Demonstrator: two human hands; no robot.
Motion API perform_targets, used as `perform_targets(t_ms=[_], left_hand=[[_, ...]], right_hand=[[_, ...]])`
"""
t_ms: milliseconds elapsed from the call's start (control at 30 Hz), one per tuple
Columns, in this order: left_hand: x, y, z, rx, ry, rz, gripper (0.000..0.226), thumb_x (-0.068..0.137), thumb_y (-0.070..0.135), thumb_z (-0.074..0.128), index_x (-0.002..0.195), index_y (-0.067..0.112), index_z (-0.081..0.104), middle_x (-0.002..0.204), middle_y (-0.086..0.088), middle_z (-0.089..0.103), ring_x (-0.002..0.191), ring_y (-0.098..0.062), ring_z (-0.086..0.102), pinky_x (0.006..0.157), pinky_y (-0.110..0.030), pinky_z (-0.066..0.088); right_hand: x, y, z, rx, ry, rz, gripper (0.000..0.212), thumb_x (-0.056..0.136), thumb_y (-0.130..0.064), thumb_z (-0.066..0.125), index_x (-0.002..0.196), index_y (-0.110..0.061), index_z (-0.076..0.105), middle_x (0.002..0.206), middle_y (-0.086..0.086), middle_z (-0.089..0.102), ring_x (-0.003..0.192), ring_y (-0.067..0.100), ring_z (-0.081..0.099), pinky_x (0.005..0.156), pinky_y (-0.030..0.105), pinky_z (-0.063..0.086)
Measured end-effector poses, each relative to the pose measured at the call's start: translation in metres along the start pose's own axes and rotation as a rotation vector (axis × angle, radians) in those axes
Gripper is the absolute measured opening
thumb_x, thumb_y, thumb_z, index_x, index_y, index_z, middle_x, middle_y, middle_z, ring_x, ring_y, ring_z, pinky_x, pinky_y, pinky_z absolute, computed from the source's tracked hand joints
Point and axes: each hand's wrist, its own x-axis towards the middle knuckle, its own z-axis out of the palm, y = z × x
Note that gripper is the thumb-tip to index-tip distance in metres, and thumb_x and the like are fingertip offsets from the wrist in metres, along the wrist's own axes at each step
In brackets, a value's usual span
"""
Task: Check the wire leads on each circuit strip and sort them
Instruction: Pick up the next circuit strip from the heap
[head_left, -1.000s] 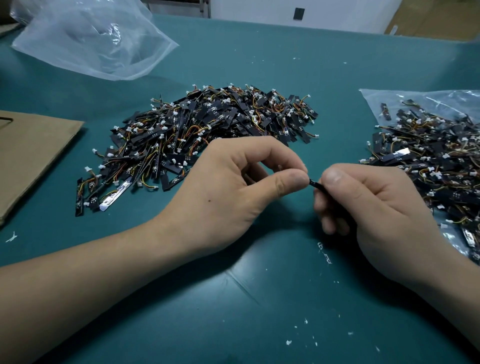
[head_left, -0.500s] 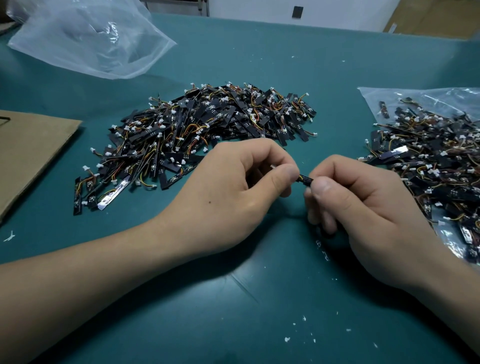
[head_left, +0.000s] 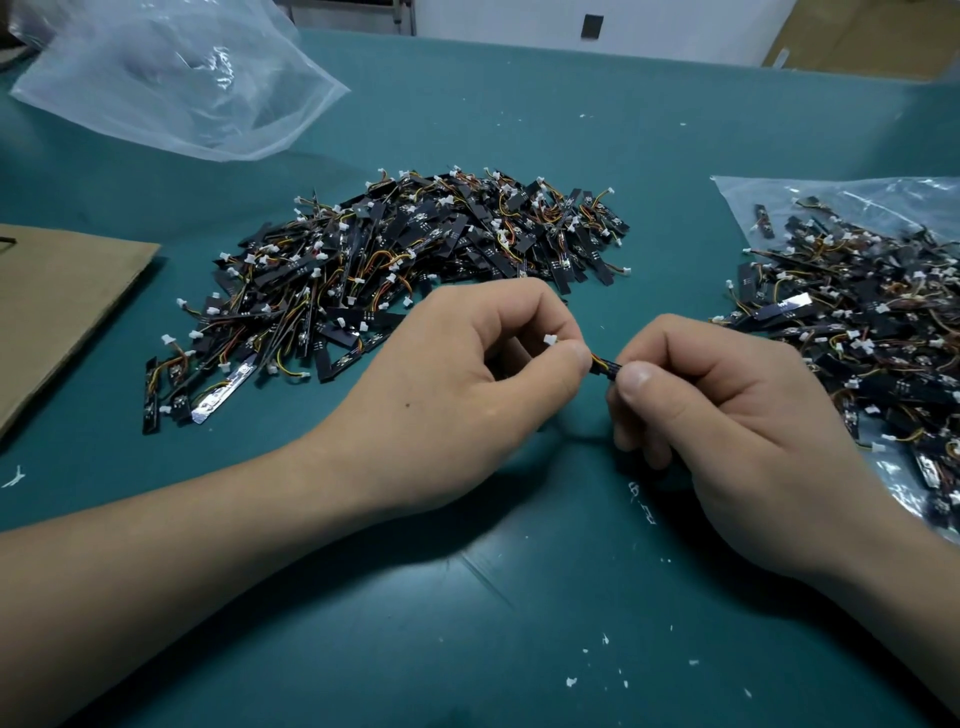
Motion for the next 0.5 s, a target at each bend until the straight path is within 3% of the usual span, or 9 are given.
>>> perform_targets(t_ms=[100,300,400,500], left_hand=[[-0.0001,0.0005,-0.0003,-0.024,0.011,0.002,0.014,0.090,0.021,0.063,0.079,0.013,0.066,0.066,-0.014,0.063,0.063,-0.038,0.059,0.055,-0.045,0.045],[0.0006,0.0011,-0.0001,-0.028,0.030,0.010,0.014,0.090,0.018,0.063,0.078,0.013,0.065,0.067,-0.017,0.063,0.062,-0.038,0.058,0.053,-0.044,0.045],[0.0004,0.0011,0.0007,-0.035,0.034,-0.001,0.014,0.088,0.019,0.064,0.076,0.012,0.065,0.067,-0.016,0.064,0.062,-0.037,0.057,0.051,-0.040,0.044],[-0.0006,0.0018,0.0015,-0.049,0.016,-0.002,0.014,0.087,0.019,0.065,0.076,0.012,0.066,0.069,-0.015,0.065,0.063,-0.038,0.058,0.052,-0.042,0.045]], right_hand=[[0.0000,-0.0012,-0.0005,0.016,0.000,-0.003,0.026,0.093,-0.036,0.051,0.073,-0.022,0.061,0.064,-0.005,0.065,0.051,0.016,0.057,0.051,0.028,0.044],[0.0005,-0.0021,0.0000,0.054,-0.015,0.020,0.029,0.095,-0.042,0.049,0.079,-0.022,0.063,0.062,-0.006,0.064,0.053,0.020,0.058,0.054,0.038,0.047],[0.0017,-0.0028,-0.0007,0.095,-0.074,0.032,0.035,0.096,-0.044,0.046,0.074,-0.023,0.062,0.055,-0.013,0.059,0.049,0.014,0.057,0.051,0.025,0.044],[0.0021,-0.0024,-0.0018,0.036,-0.117,0.003,0.038,0.096,-0.039,0.047,0.064,-0.022,0.058,0.053,-0.009,0.059,0.046,0.006,0.050,0.051,0.013,0.037]])
